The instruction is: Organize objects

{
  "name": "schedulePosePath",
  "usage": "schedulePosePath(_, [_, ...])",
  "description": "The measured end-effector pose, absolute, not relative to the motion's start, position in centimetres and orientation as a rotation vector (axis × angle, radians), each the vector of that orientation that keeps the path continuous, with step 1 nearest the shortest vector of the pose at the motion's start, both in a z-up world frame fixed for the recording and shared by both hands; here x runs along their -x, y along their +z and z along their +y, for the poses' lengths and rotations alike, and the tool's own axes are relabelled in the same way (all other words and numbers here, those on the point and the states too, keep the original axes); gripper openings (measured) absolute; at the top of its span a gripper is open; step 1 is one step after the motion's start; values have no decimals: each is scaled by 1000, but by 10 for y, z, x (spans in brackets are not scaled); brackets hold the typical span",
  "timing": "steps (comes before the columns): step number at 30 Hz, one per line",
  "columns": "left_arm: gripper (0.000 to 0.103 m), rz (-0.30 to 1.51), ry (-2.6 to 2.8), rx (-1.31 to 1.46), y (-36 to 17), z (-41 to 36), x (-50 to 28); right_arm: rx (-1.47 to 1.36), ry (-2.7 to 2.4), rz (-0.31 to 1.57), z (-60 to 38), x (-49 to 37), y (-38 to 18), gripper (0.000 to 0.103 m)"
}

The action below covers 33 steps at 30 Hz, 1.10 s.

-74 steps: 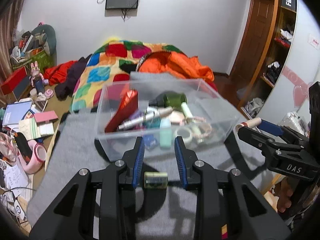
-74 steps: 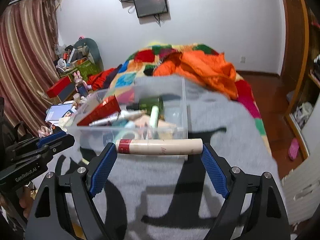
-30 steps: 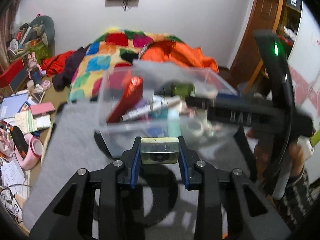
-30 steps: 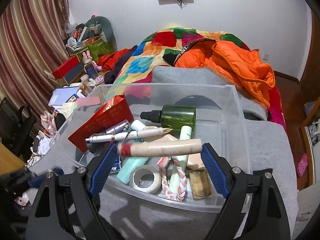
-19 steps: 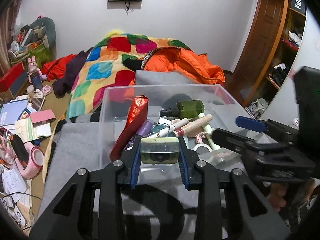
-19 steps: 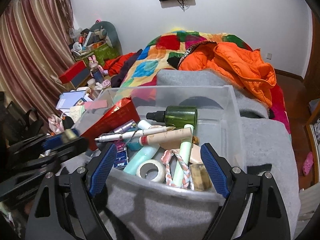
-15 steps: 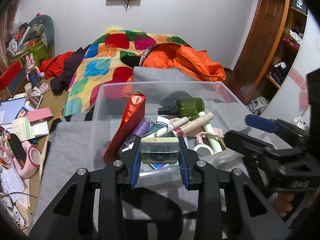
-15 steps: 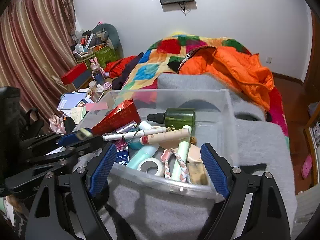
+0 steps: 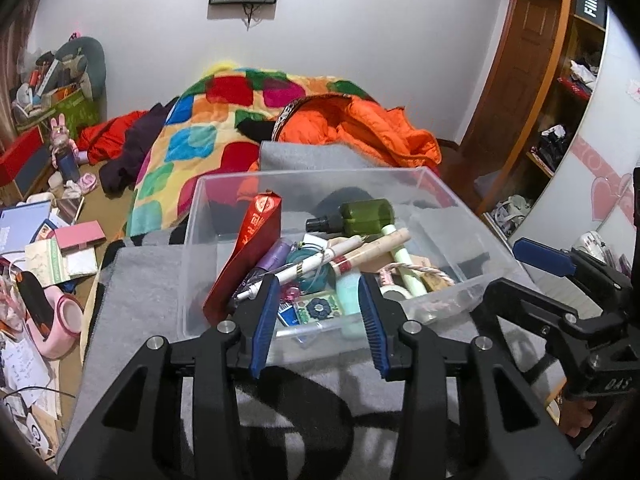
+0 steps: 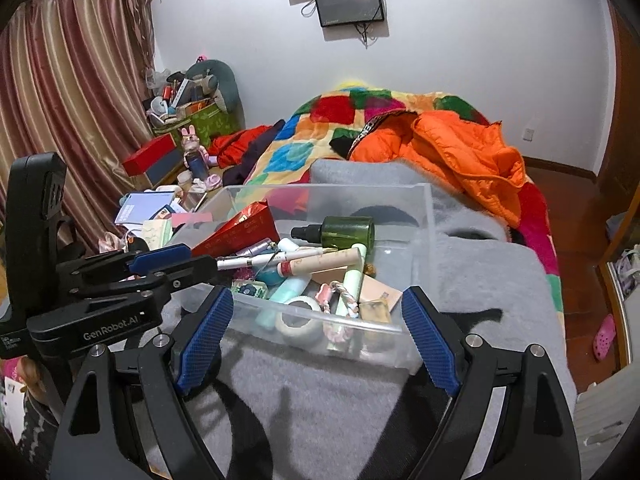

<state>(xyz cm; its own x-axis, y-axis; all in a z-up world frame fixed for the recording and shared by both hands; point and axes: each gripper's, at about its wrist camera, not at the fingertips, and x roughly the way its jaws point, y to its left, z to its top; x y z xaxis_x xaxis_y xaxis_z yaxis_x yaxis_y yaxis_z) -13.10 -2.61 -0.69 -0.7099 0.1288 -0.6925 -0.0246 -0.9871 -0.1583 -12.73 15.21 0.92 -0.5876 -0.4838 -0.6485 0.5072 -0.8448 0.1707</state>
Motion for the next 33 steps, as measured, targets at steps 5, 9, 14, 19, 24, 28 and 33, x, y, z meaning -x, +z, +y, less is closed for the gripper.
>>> schedulePosePath(5, [60, -193, 2861, 1065, 9, -20, 110, -909, -2426, 53, 160, 115, 21, 86])
schedulePosePath(9, [71, -153, 2880, 997, 21, -14, 89, -874, -2428, 53, 163, 105, 26, 89])
schedulePosePath(14, [85, -128, 2909, 952, 26, -9, 69, -846, -2425, 62, 165, 88, 28, 95])
schedulePosePath(19, [86, -125, 2916, 982, 16, -6, 56, -833, -2434, 56, 169, 72, 24, 100])
schedulePosePath(24, [86, -147, 2911, 1004, 6, -6, 46, -852, -2429, 59, 172, 63, 16, 100])
schedulePosePath(28, [85, -134, 2920, 1000, 5, -5, 39, -849, -2431, 59, 175, 58, 15, 100])
schedulePosePath(33, [86, -117, 2921, 989, 5, -3, 34, -846, -2431, 57, 176, 54, 15, 100])
